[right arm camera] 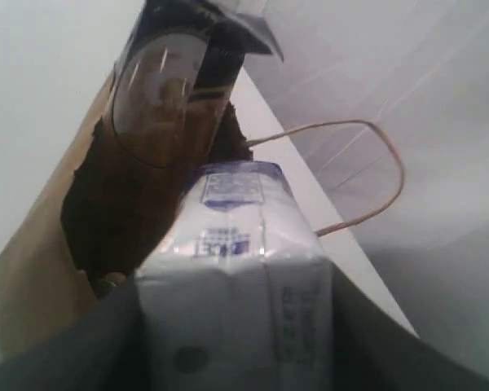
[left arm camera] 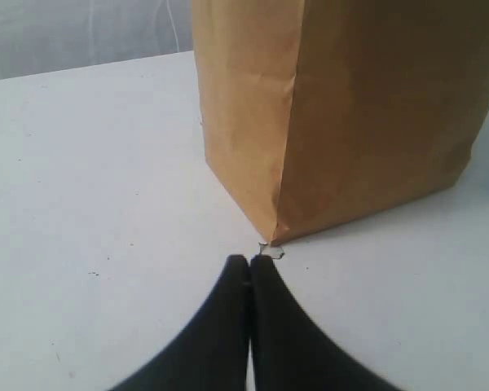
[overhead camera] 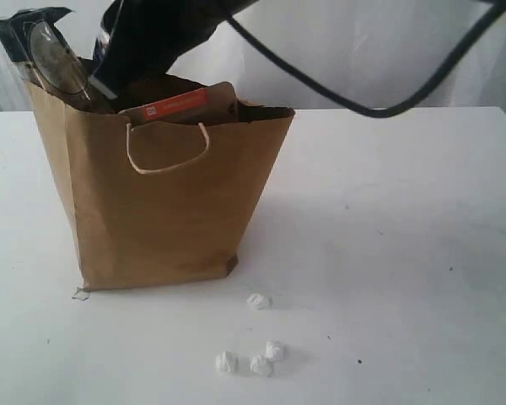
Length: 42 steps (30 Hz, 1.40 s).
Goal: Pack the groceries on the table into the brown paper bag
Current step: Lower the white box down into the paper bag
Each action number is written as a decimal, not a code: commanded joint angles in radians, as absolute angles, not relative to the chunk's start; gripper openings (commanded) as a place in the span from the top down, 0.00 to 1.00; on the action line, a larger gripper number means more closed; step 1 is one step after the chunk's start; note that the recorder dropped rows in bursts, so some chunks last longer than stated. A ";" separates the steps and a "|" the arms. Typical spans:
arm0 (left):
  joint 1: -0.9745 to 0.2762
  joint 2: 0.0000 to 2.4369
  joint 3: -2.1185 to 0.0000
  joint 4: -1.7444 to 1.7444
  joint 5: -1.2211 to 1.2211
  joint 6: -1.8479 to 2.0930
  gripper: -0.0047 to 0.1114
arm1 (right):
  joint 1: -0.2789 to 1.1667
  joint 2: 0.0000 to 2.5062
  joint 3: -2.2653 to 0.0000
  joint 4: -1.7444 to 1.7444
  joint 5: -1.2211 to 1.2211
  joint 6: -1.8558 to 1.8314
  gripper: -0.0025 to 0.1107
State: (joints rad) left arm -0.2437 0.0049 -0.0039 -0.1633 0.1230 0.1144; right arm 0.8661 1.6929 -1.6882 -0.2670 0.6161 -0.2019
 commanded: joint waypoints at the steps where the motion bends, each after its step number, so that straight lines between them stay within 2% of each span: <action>1: -0.238 0.000 0.000 -0.170 0.125 0.109 0.96 | 0.847 1.751 -1.748 -0.263 0.608 -0.201 0.98; 9: -0.238 0.000 0.000 -0.170 0.125 0.109 0.96 | 0.845 1.826 -1.855 -0.197 0.766 -0.201 0.98; 26: -0.238 0.000 0.000 -0.170 0.125 0.109 0.96 | 0.826 1.915 -2.013 -0.054 0.950 -0.221 0.98; 42: -0.238 0.000 0.000 -0.170 0.125 0.109 0.96 | 0.798 1.995 -2.061 0.029 0.970 -0.230 0.98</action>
